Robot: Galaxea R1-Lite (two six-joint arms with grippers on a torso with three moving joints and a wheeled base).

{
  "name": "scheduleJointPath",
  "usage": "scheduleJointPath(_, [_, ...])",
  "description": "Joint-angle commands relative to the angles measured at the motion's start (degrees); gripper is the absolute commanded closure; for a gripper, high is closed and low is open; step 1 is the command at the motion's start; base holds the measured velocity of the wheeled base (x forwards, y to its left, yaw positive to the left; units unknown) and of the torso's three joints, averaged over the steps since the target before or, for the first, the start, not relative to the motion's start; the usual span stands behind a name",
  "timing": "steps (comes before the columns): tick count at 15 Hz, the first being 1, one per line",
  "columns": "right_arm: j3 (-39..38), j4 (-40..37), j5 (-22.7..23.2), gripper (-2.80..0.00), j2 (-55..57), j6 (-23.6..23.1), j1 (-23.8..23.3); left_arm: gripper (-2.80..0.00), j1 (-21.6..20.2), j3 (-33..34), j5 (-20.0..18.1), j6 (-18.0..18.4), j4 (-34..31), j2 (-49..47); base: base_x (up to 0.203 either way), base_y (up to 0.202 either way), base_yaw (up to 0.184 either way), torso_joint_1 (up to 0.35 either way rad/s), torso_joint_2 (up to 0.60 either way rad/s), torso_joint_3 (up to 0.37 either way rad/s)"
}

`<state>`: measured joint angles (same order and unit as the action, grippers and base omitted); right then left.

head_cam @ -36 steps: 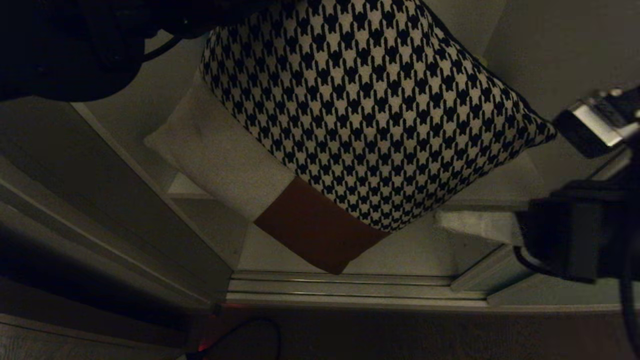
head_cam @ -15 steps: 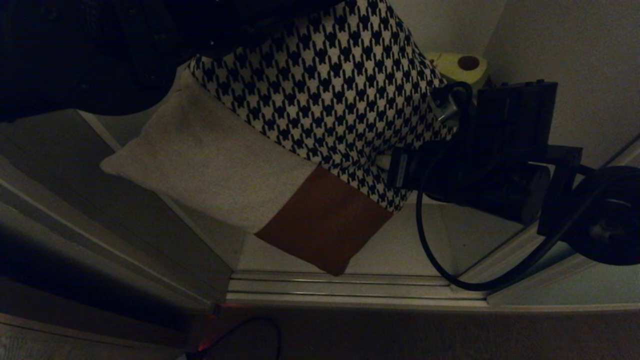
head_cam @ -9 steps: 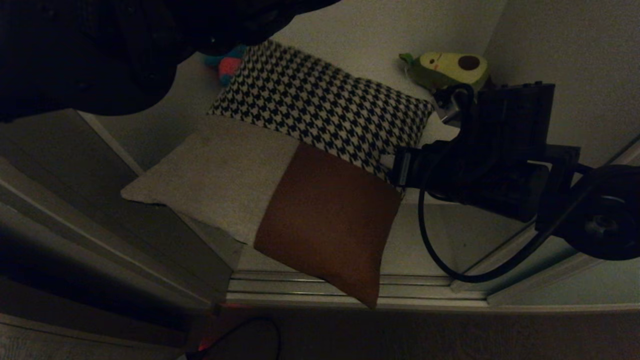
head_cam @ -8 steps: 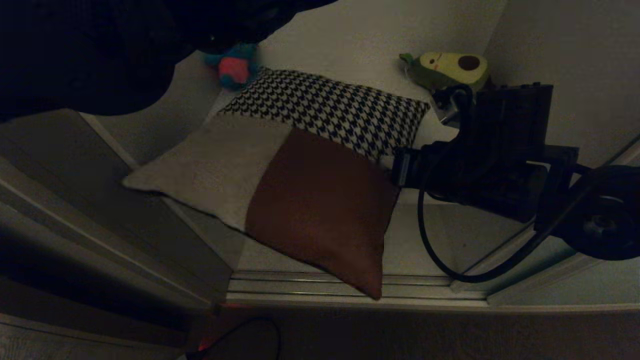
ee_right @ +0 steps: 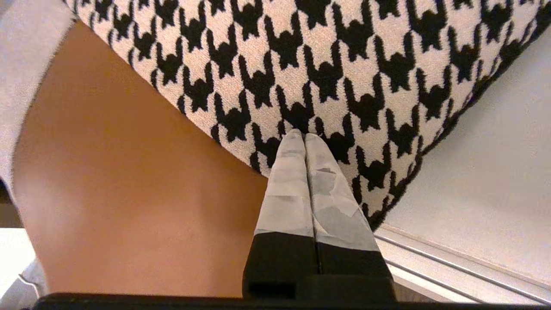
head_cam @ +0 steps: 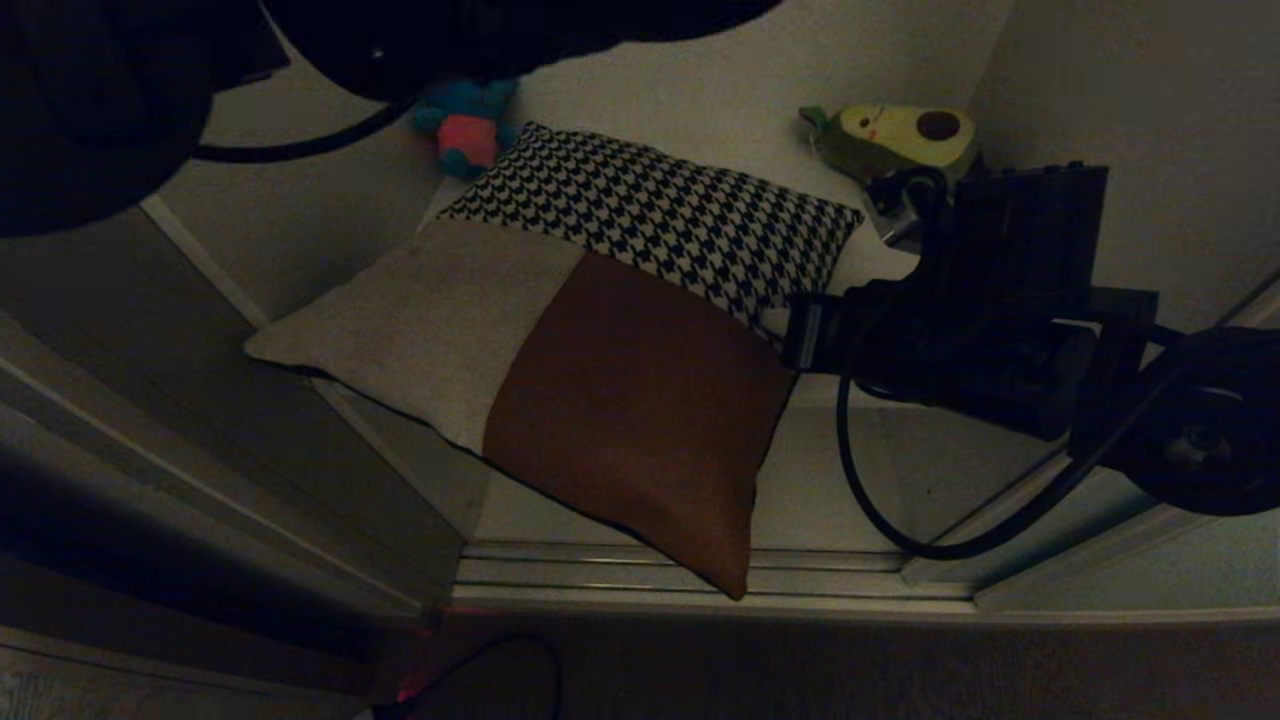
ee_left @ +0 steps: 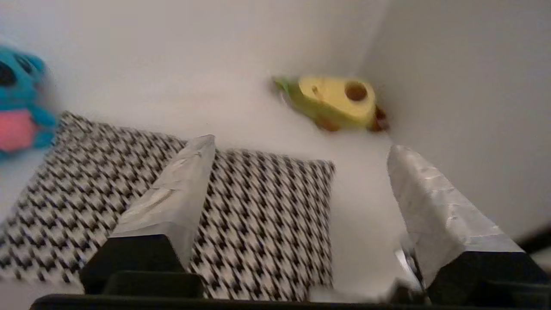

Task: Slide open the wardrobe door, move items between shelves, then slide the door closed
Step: Place the pillow on the higher shelf

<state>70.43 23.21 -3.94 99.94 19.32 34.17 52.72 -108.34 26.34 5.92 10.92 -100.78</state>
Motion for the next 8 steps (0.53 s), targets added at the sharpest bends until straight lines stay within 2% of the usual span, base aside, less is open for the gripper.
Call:
scheduleJointPath(1, [-0.31, 0.07, 0.05, 0.00, -1.06, 0.08, -0.07, -2.80, 0.84, 1.14, 0.31, -1.32, -1.50, 1.37, 0.000, 0.000, 0.000, 0.000, 0.00, 0.000])
scheduleJointPath(2, [-0.97, -0.09, 0.30, 0.00, -3.11, 0.09, -0.07, 0.00, 1.11, 3.10, 0.56, -5.12, -6.52, 2.42, 0.000, 0.000, 0.000, 0.000, 0.00, 0.000])
scheduleJointPath(3, [-1.96, -0.31, 0.51, 0.00, -4.65, 0.10, -0.07, 0.00, 1.24, 6.25, 0.77, -8.48, -10.50, 3.43, 0.000, 0.000, 0.000, 0.000, 0.00, 0.000])
scheduleJointPath(4, [-2.86, -0.78, 0.58, 0.00, -5.62, 0.11, -0.07, 0.00, 1.30, 9.25, 0.88, -10.32, -11.07, 4.47, 0.000, 0.000, 0.000, 0.000, 0.00, 0.000])
scheduleJointPath(8, [-5.66, -4.26, 0.92, 0.00, -11.94, 0.11, 0.51, 0.00, 1.21, 23.13, 0.49, -12.46, -12.35, 11.49, 0.000, 0.000, 0.000, 0.000, 0.00, 0.000])
